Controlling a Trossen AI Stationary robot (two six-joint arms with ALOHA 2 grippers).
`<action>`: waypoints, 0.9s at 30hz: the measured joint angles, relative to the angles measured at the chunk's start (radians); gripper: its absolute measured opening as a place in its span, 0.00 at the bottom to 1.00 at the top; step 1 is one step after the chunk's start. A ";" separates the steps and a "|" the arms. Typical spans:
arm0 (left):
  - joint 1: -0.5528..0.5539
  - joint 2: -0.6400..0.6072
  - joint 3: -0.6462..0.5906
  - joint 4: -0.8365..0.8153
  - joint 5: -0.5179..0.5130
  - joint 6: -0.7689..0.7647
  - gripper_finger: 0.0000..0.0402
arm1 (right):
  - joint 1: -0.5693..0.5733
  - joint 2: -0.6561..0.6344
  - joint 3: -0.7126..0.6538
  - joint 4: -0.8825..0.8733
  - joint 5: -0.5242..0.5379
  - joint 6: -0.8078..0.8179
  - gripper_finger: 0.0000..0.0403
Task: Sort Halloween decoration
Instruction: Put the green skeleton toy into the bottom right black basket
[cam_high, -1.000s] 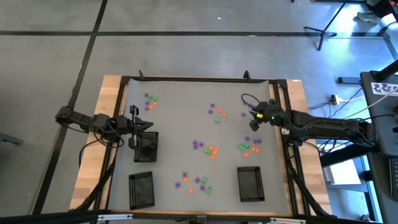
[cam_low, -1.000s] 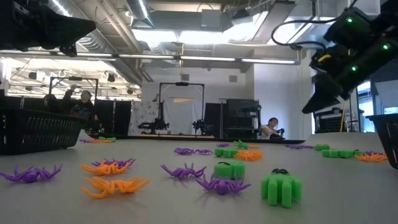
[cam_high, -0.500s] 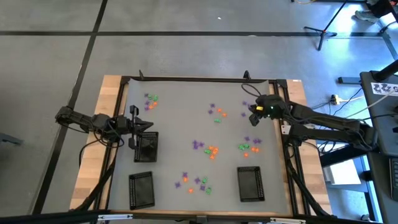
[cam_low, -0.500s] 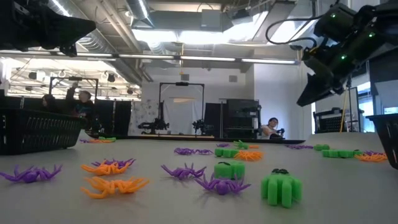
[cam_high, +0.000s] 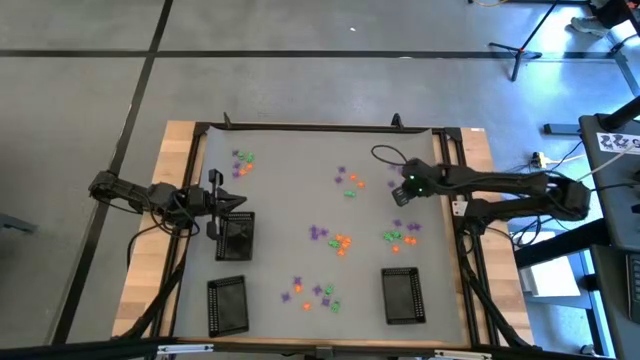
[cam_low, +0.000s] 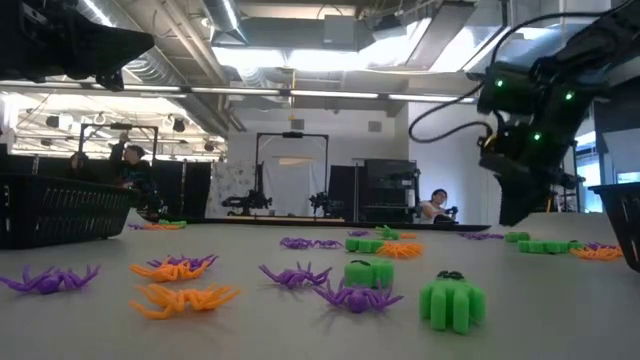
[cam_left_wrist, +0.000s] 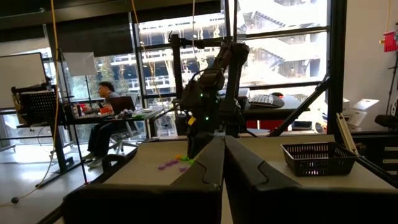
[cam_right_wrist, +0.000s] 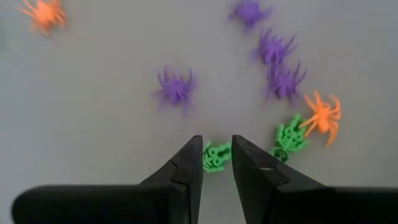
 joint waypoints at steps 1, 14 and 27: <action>0.000 0.000 0.000 0.000 0.000 0.000 0.00 | 0.000 0.017 0.000 0.002 0.000 0.000 0.21; 0.000 0.000 0.000 0.000 0.000 0.000 0.00 | -0.001 0.075 0.002 0.015 -0.027 0.003 0.36; 0.000 0.000 0.000 0.000 0.000 0.000 0.00 | 0.000 0.077 -0.001 -0.006 -0.077 0.030 0.51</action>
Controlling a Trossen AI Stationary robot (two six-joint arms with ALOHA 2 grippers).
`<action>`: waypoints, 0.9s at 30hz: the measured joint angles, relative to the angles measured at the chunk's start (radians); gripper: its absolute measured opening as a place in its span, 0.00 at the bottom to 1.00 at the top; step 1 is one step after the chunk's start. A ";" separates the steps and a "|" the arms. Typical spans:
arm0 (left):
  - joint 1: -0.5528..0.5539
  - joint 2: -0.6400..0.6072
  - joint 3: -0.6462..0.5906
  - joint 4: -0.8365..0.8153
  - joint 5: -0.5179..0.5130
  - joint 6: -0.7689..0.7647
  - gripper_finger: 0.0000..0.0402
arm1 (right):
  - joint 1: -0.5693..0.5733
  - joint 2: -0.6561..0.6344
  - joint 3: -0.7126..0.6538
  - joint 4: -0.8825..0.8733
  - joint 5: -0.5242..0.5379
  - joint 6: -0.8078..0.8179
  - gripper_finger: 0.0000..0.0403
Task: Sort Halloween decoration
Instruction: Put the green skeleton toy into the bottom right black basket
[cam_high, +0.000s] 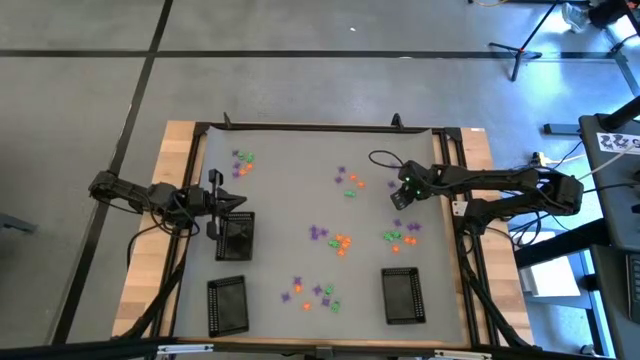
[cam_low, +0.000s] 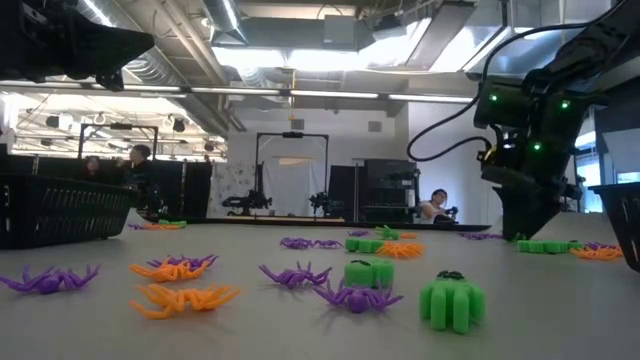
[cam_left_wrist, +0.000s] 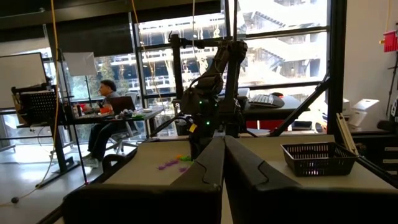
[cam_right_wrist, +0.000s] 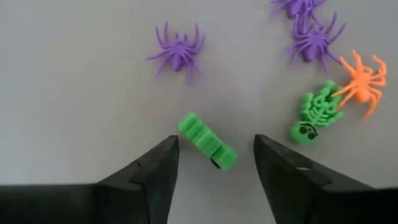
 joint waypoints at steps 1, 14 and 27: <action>0.000 0.000 0.000 0.000 0.000 0.000 0.00 | 0.000 0.000 0.000 0.000 0.006 0.000 0.49; 0.000 0.000 0.000 0.000 0.000 0.000 0.00 | 0.000 -0.018 0.002 0.007 0.004 -0.085 0.03; 0.000 0.000 0.000 0.000 0.000 0.000 0.00 | 0.197 -0.167 0.144 -0.037 -0.240 -0.135 0.04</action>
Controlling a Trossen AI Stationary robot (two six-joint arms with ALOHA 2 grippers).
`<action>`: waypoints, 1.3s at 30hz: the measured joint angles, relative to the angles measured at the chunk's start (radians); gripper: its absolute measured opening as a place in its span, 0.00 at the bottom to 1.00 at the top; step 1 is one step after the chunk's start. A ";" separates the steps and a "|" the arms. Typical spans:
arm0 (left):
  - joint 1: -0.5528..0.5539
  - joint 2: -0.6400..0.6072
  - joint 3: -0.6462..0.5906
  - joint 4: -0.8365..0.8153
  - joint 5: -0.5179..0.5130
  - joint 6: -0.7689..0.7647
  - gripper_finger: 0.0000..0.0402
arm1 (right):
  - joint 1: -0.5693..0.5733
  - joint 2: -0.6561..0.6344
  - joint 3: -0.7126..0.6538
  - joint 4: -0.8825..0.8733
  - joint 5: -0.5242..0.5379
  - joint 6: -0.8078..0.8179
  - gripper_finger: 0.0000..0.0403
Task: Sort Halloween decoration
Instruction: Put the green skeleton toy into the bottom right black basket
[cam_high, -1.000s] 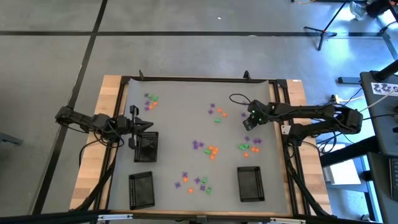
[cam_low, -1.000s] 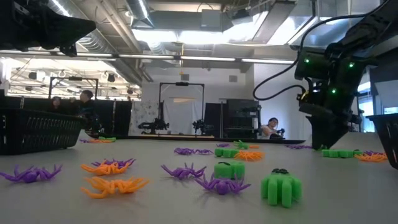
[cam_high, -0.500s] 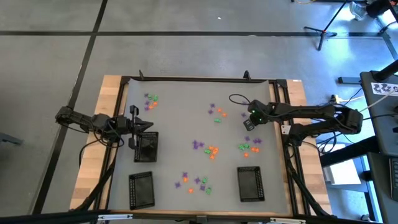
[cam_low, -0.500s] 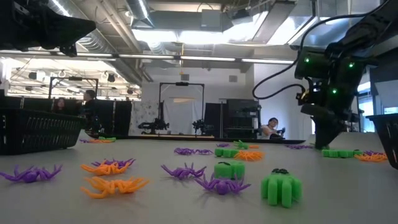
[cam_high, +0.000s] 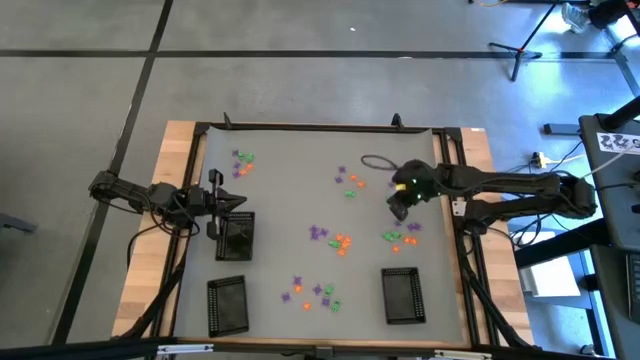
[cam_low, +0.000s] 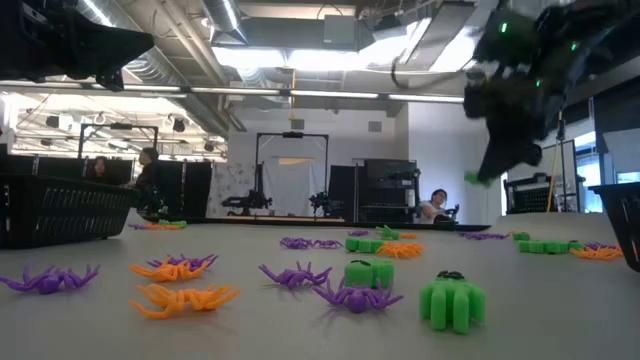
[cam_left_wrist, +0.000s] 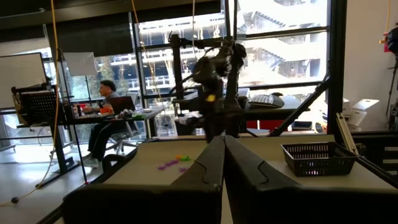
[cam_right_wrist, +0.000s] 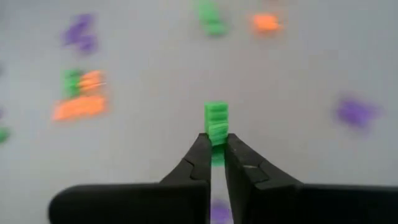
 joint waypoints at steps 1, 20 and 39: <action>0.000 0.000 0.000 0.000 0.000 0.000 0.00 | 0.044 -0.003 0.010 0.000 0.001 0.000 0.04; 0.000 0.000 0.000 0.000 0.000 0.000 0.00 | 0.848 0.007 0.062 0.001 0.179 0.486 0.07; 0.000 0.000 0.000 0.000 0.000 0.000 0.00 | 0.959 0.238 0.055 0.144 0.227 0.534 0.37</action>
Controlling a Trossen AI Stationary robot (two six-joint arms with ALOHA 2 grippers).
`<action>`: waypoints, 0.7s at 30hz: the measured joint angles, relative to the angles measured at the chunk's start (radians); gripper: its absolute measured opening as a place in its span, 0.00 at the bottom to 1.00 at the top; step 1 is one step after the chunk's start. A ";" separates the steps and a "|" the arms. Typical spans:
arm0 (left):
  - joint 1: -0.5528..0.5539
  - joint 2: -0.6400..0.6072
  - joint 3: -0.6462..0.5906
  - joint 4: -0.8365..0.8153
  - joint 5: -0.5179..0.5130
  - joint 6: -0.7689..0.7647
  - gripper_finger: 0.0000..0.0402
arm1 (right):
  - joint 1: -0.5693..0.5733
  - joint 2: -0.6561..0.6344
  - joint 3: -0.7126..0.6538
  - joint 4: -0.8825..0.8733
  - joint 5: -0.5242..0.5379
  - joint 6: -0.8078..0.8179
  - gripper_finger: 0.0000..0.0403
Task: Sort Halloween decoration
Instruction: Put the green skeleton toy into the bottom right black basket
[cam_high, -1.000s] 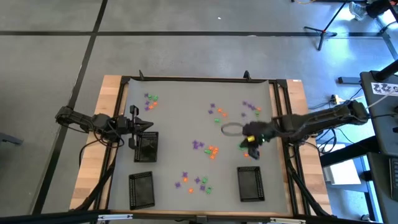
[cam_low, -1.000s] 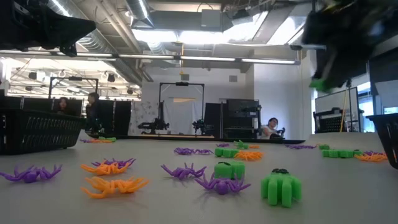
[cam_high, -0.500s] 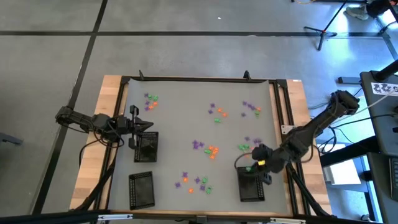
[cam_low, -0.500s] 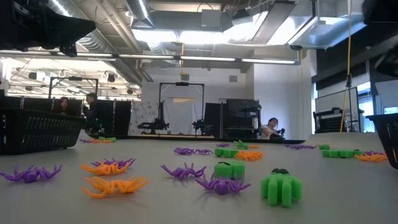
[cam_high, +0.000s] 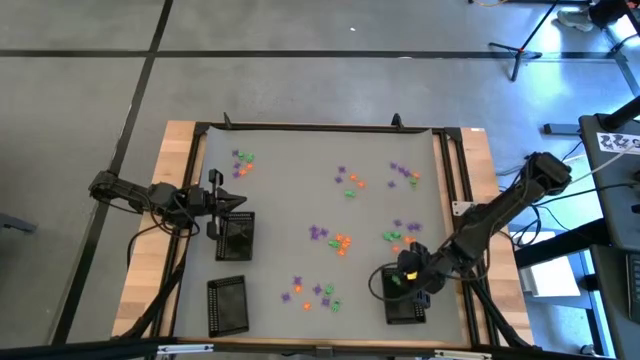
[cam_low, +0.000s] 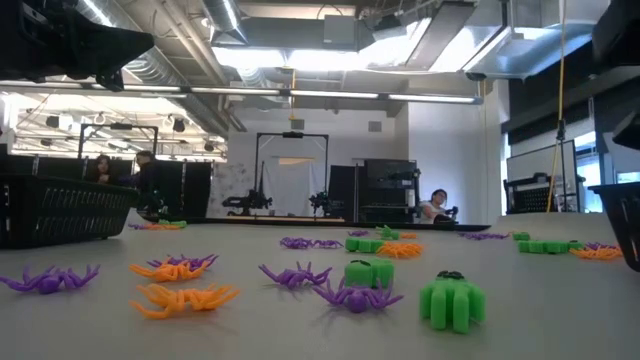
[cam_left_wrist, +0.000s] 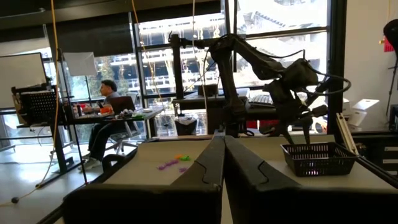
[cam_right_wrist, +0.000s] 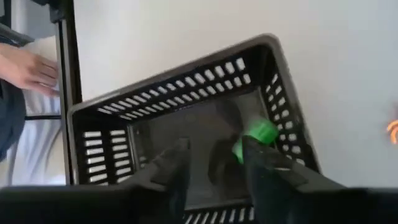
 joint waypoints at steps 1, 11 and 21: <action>0.000 0.000 0.000 0.000 0.000 0.000 0.00 | -0.014 -0.003 0.007 -0.015 0.002 -0.005 0.40; 0.000 0.000 0.000 0.000 0.000 0.000 0.00 | -0.136 -0.005 0.222 -0.293 0.235 -0.195 0.41; 0.000 0.000 0.000 0.000 0.000 0.000 0.00 | -0.343 0.003 0.246 -0.439 0.370 -0.203 0.39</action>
